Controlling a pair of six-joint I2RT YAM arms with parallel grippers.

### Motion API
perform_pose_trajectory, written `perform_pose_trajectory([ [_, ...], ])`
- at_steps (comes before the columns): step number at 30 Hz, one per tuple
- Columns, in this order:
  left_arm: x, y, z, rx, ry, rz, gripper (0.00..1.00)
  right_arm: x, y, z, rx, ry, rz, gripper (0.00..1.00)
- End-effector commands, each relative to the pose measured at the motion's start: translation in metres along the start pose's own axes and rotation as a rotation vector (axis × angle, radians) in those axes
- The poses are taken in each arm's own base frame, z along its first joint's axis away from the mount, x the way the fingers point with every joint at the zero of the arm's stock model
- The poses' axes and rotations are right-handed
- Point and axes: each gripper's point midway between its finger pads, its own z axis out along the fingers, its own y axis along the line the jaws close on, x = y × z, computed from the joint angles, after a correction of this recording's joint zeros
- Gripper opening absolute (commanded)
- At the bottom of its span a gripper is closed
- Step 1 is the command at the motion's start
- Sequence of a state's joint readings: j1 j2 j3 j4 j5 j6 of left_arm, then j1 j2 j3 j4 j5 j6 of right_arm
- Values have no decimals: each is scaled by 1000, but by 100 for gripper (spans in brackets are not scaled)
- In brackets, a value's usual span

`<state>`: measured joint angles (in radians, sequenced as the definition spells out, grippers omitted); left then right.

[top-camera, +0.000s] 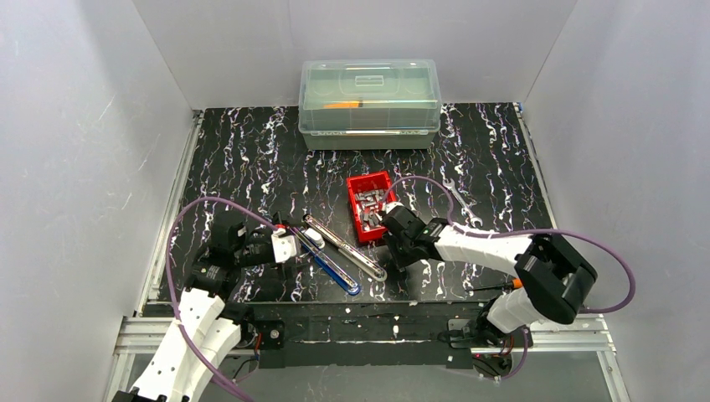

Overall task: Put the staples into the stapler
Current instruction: Pick up the staple from the center of the board.

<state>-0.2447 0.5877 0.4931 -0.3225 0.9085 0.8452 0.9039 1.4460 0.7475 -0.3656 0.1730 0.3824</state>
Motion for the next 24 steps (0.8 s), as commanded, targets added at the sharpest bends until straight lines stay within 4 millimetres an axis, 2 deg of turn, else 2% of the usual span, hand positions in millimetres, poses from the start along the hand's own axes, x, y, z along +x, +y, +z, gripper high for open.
perform_pose_trajectory([
  [1,-4,-5,-1,21,-13,0,99,-7,-2,-1,39,14,-1,30],
  [6,-4,-6,-1,23,-12,0,99,-4,-4,-5,63,50,0,28],
  [10,-3,-7,-1,24,-11,0,99,-3,-5,-12,75,77,7,37],
  [14,-3,-8,-2,22,-11,2,99,-5,-4,-16,86,95,16,40],
  [18,-3,-8,-2,22,-12,4,99,-8,-2,-18,101,114,19,39],
  [24,-3,-8,-2,20,-11,6,99,1,-1,-12,120,170,23,36],
])
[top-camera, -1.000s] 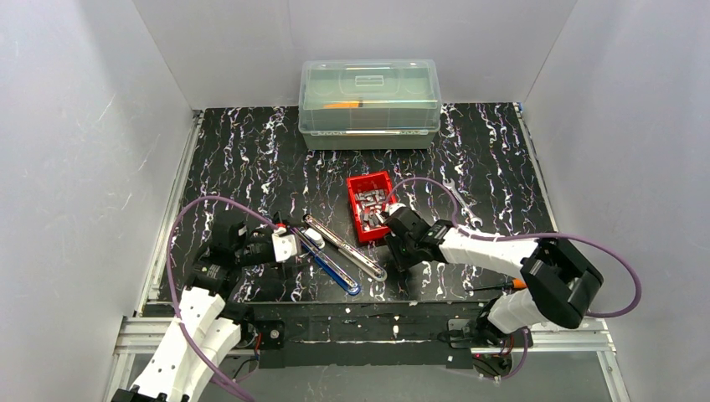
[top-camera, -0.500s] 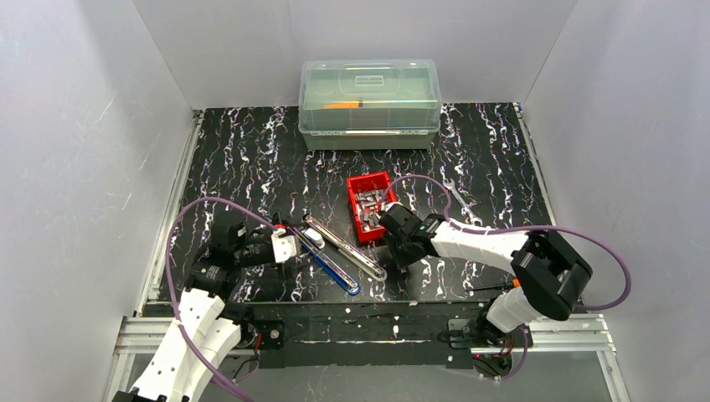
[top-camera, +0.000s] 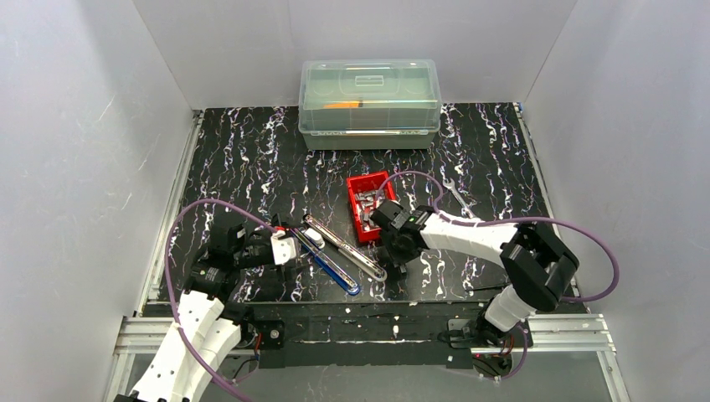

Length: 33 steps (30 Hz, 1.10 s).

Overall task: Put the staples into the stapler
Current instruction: Pick up the staple from the center of the board.

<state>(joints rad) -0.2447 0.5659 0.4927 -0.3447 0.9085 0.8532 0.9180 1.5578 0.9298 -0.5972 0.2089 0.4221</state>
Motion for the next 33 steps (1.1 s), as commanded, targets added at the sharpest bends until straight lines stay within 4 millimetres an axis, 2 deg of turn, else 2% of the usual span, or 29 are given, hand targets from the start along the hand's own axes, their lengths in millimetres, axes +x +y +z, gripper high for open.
perform_pose_trajectory([
  [1,-2,-6,0,20,-12,-1,99,6,-1,0,29,45,17,36],
  [12,0,-5,1,20,-8,-4,99,13,1,4,22,75,24,35],
  [16,4,-3,2,9,3,-16,99,13,3,6,18,79,24,27],
  [19,8,11,4,-50,24,-78,99,9,4,4,14,69,17,22],
  [23,9,34,7,-143,35,-155,99,-8,11,-6,-25,14,-10,19],
  [28,9,61,9,-259,50,-345,99,-42,28,-32,-131,-123,-75,19],
  [33,40,75,14,-325,178,-546,99,-67,40,-58,-213,-252,-131,19],
])
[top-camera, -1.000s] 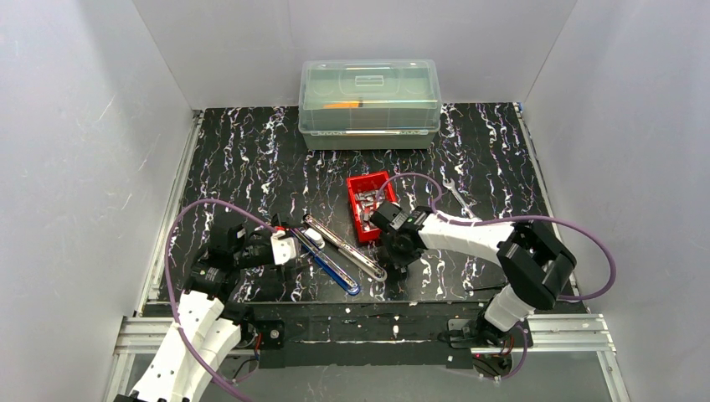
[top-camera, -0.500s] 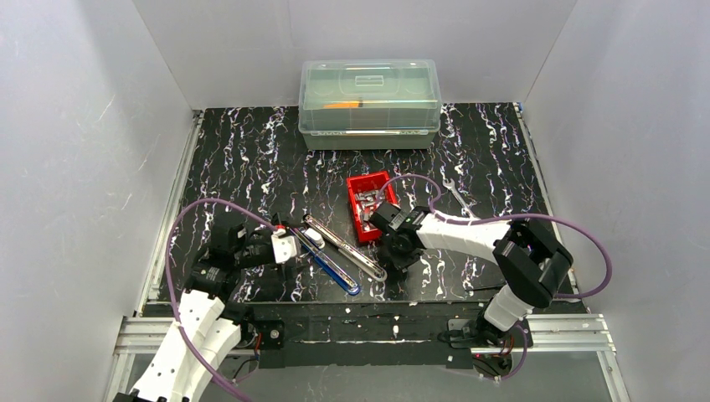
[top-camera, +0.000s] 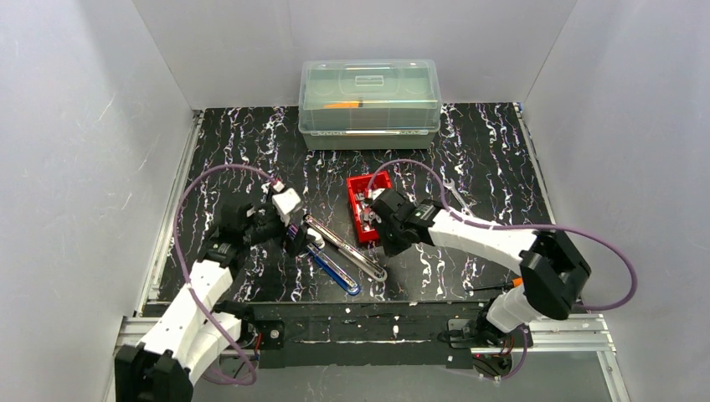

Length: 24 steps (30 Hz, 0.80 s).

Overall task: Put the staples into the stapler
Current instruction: Pick up the staple from the center of the board.

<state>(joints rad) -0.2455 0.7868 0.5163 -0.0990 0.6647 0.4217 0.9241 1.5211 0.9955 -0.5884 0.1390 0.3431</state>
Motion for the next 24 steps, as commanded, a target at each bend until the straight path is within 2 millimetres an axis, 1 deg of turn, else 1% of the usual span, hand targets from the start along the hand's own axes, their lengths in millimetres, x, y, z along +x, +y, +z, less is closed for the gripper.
perform_pose_trajectory([
  [1,3,29,9,-116,80,-146,98,-46,21,-33,-108,-184,-74,19],
  [3,15,42,15,-139,132,-105,93,-48,22,-34,-115,-194,-88,20],
  [5,21,58,22,-165,169,-37,89,-46,22,-32,-118,-189,-101,20],
  [7,28,66,29,-130,207,65,86,-46,21,-29,-118,-193,-109,20],
  [9,32,75,37,-106,237,111,82,-45,21,-28,-119,-200,-114,20],
  [12,41,84,45,-72,301,142,74,-45,20,-27,-121,-219,-120,20],
  [15,45,92,49,-63,332,170,68,-46,20,-28,-124,-233,-120,20],
  [19,56,95,51,-37,391,197,68,-47,20,-28,-126,-246,-119,20],
  [21,63,94,51,-9,418,210,67,-49,20,-27,-123,-249,-118,20],
  [24,68,87,53,64,436,213,65,-53,20,-28,-119,-256,-119,20],
])
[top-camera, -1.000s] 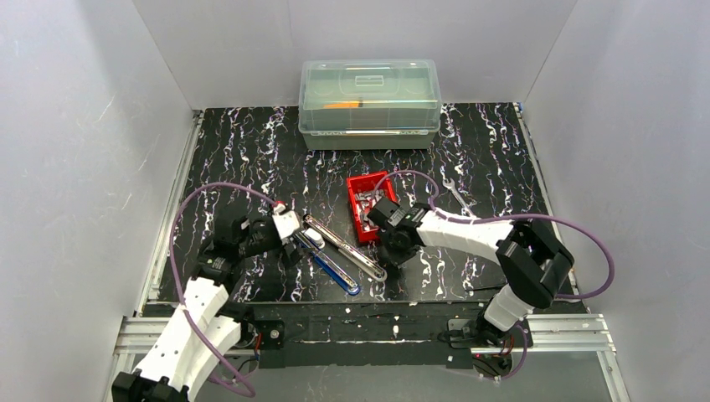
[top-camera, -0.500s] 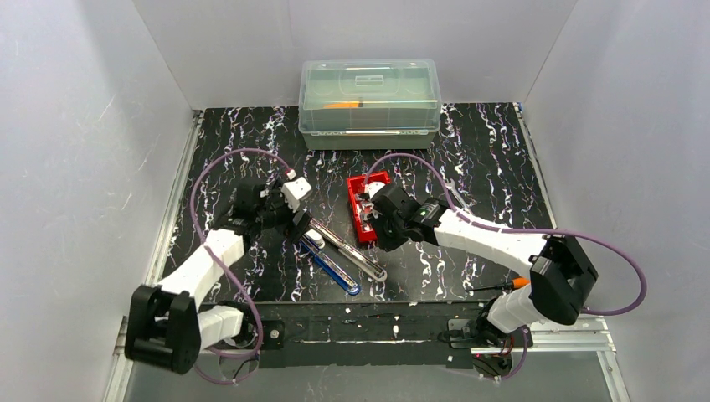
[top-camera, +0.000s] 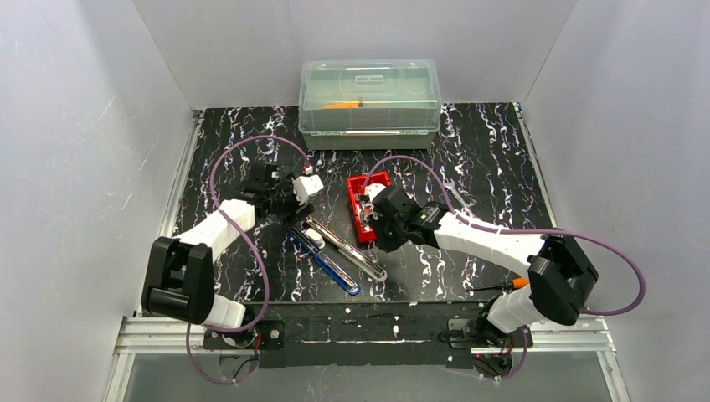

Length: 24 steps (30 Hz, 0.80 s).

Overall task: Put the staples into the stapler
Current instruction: Pick up the staple from the center of the board, then adjust the stapler at the center of the board.

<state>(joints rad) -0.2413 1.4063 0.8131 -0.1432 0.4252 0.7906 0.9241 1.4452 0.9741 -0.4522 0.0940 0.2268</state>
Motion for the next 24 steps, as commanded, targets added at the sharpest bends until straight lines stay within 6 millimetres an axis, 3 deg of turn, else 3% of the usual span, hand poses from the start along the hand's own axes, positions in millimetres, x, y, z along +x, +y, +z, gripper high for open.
perform_pose_trajectory([
  [1,6,-7,0,95,40,60,64,-23,5,-9,-19,-88,-17,20],
  [13,11,-18,12,191,32,43,64,-22,6,-8,-33,-107,-27,20],
  [24,-8,28,44,102,-8,66,64,-24,8,-13,-51,-155,-17,21],
])
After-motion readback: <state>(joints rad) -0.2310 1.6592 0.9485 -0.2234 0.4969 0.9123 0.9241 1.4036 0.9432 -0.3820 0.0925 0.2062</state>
